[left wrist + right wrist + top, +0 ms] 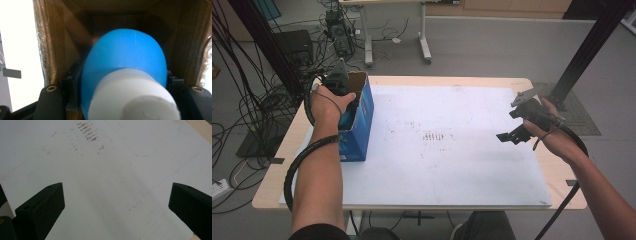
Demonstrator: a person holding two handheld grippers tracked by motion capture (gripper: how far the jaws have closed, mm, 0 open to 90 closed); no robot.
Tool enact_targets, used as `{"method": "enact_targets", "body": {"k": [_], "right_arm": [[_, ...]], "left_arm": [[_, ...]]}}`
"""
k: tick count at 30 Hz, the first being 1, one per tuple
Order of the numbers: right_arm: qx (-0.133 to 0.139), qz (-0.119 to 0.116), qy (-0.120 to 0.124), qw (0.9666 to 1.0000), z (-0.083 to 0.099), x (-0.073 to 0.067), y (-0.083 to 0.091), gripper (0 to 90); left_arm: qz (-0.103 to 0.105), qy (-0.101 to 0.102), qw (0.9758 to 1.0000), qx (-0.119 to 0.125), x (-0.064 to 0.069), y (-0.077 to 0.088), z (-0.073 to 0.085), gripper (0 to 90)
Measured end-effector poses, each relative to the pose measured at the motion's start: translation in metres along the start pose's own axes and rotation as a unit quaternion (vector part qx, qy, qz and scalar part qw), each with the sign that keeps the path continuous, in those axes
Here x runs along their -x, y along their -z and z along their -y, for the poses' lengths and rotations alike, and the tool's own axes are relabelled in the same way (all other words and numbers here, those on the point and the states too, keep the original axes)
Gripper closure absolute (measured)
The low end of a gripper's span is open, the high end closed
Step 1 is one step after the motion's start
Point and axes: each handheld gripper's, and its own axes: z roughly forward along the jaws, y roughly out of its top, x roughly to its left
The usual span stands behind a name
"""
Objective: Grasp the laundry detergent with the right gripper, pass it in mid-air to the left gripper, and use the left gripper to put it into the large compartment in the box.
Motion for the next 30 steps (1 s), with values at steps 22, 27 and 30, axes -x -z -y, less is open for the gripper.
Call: {"method": "enact_targets", "body": {"k": [22,27,30], "right_arm": [[-0.002,0.002,0.004,1.0,-0.0018,-0.0011,0.0009,0.4],[-0.002,0.004,0.003,1.0,-0.0019,-0.0009,0.0024,0.4],[-0.002,0.005,0.004,1.0,-0.0023,-0.0009,0.003,0.4]], "left_arm": [[0.006,-0.001,1.0,0.0,-0.0008,-0.0008,0.0009,35.0],[0.006,-0.001,1.0,0.0,-0.001,-0.0009,0.0006,35.0],[0.006,-0.001,1.0,0.001,-0.0009,-0.0009,0.0005,35.1]]}}
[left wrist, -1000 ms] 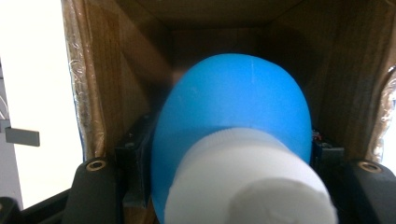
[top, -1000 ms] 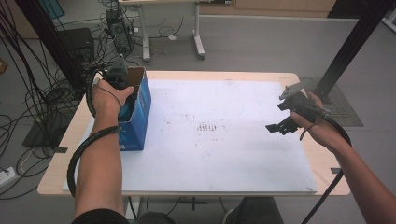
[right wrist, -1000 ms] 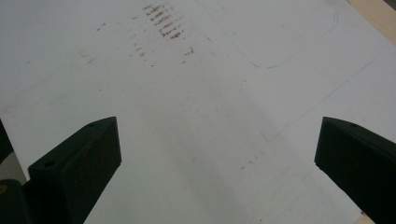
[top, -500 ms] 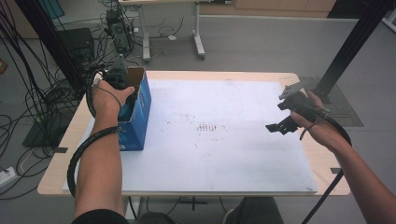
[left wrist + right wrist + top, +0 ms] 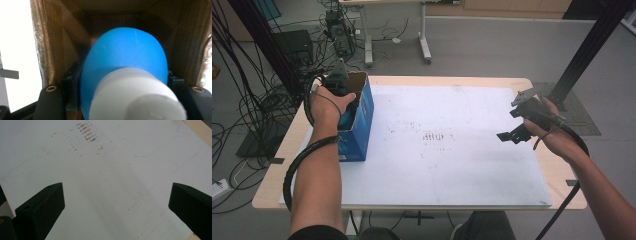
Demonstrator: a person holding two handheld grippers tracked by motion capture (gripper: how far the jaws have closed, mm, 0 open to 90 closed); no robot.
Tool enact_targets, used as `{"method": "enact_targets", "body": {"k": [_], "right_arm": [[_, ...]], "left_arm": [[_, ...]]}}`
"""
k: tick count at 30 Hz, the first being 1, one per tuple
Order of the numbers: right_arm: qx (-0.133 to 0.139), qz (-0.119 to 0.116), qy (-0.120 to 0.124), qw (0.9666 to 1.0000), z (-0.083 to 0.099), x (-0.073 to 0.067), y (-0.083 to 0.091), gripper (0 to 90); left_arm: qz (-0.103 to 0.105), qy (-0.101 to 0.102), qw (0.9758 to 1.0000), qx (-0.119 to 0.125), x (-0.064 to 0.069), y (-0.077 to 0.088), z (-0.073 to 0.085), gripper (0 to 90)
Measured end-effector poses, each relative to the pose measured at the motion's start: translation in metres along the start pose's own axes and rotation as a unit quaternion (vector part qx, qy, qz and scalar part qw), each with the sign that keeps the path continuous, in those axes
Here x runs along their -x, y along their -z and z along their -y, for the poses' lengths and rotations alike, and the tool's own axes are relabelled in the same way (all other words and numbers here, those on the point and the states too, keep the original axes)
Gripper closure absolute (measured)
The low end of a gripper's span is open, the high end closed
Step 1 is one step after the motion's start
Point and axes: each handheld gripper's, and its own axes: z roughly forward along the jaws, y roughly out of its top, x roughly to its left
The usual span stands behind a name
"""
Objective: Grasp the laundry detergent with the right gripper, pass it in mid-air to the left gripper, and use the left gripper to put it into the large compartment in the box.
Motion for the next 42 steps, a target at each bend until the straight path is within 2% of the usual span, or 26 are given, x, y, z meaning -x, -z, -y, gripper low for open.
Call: {"method": "enact_targets", "body": {"k": [27,42], "right_arm": [[0.0,-0.001,0.001,1.0,0.0,-0.001,-0.001,0.4],[0.003,-0.001,0.004,1.0,-0.002,-0.003,-0.002,0.4]], "left_arm": [[0.002,0.001,1.0,0.0,0.0,0.0,0.002,33.4],[-0.006,-0.007,0.9999,0.006,0.0,0.012,0.006,29.1]]}}
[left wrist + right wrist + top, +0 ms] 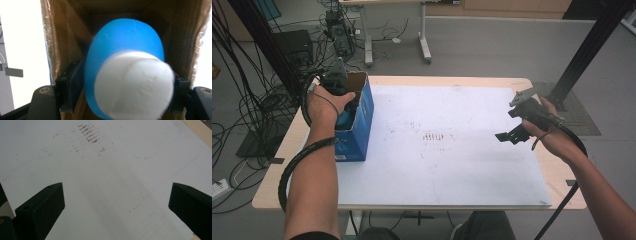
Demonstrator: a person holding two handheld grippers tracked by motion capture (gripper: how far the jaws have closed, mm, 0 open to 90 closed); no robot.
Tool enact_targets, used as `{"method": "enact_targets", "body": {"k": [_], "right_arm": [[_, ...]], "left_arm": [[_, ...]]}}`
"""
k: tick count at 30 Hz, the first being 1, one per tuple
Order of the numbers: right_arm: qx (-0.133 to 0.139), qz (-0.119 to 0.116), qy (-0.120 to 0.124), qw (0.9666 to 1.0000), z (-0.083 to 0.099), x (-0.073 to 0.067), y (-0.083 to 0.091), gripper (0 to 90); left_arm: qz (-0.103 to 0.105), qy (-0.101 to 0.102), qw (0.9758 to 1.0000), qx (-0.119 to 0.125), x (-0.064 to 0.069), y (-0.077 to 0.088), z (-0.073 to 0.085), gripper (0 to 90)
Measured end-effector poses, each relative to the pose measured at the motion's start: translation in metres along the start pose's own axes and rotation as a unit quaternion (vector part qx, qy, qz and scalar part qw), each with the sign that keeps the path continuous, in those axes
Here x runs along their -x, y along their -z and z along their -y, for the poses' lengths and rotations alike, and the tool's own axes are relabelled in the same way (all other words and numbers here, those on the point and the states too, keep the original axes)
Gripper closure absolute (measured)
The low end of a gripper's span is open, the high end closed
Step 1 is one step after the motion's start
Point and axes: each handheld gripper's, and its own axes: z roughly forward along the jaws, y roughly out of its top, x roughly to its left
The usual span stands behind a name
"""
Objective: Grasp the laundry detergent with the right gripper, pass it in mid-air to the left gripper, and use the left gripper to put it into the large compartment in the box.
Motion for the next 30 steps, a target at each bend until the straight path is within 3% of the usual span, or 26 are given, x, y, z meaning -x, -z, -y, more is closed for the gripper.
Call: {"method": "enact_targets", "body": {"k": [17,24,30], "right_arm": [[-0.004,0.004,-0.007,1.0,-0.001,0.0,-0.005,0.4],[-0.009,0.002,-0.009,0.9999,-0.005,0.0,-0.008,0.4],[-0.015,0.002,-0.007,0.9999,-0.01,-0.001,-0.01,0.4]], "left_arm": [[-0.024,-0.015,0.9996,-0.001,0.003,0.023,0.005,25.8],[-0.024,-0.022,0.9994,0.005,0.003,0.043,0.009,24.8],[-0.02,-0.041,0.9985,0.031,0.012,0.066,0.011,21.3]]}}
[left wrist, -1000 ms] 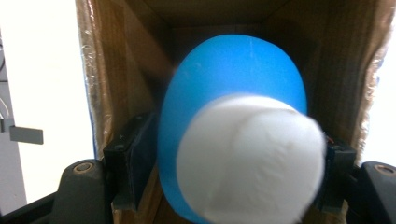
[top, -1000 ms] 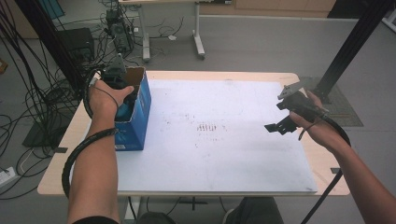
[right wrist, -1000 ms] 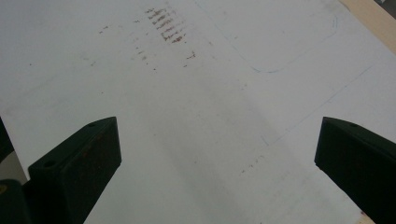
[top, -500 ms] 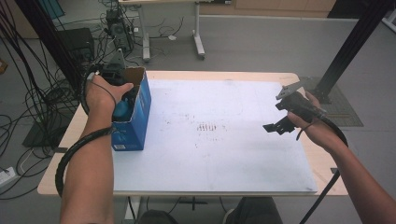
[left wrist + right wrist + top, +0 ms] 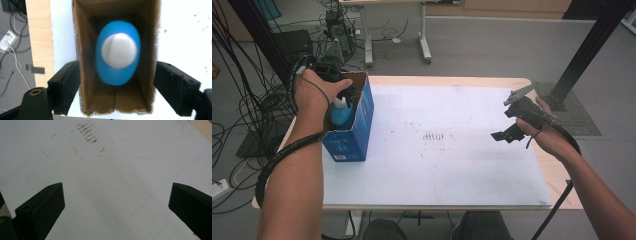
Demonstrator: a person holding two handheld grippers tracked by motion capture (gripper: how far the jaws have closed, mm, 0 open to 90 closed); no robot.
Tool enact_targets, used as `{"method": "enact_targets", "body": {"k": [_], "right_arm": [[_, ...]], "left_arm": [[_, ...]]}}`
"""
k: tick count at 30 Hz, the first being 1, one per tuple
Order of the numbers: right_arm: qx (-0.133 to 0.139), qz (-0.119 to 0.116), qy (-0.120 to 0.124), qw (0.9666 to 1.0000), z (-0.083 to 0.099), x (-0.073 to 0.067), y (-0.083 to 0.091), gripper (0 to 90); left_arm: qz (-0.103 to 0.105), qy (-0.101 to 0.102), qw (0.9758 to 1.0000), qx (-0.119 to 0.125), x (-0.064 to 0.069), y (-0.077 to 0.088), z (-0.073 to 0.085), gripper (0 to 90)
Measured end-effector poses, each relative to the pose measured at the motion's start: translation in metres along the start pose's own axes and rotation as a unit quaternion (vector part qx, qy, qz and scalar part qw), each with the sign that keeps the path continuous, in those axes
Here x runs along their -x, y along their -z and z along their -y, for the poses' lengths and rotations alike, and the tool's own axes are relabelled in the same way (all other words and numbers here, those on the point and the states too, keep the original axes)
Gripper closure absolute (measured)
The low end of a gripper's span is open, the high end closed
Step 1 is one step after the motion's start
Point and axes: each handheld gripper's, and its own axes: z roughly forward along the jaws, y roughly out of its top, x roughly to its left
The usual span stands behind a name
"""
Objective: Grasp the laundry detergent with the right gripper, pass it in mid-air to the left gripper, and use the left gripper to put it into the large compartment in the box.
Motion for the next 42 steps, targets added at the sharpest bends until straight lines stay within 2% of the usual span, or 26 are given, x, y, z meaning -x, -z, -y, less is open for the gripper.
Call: {"method": "enact_targets", "body": {"k": [6,10,15,18,22,29,42], "right_arm": [[0.0,0.002,0.005,1.0,-0.006,0.002,0.004,0.4],[-0.003,0.005,0.005,1.0,-0.008,0.006,0.006,0.4],[-0.005,0.007,0.003,1.0,-0.006,0.014,0.01,0.4],[-0.008,0.009,-0.001,0.9999,-0.005,0.019,0.011,0.4],[-0.012,0.012,-0.002,0.9998,-0.005,0.024,0.011,0.4],[-0.012,0.014,0.001,0.9998,-0.005,0.027,0.01,0.4],[-0.019,0.015,0.002,0.9997,-0.001,0.026,0.011,0.4]], "left_arm": [[0.017,-0.033,0.9988,0.032,0.028,0.018,-0.01,16.6],[0.036,-0.062,0.9962,0.05,0.056,0.024,-0.022,12.9],[0.054,-0.105,0.9913,0.058,0.094,0.021,-0.037,11.3],[0.068,-0.116,0.9887,0.065,0.111,0.016,-0.045,11.3],[0.076,-0.124,0.9868,0.072,0.129,0.01,-0.054,11.7],[0.078,-0.129,0.9855,0.078,0.142,0.008,-0.067,11.9],[0.075,-0.134,0.9853,0.075,0.145,0.005,-0.066,11.8]]}}
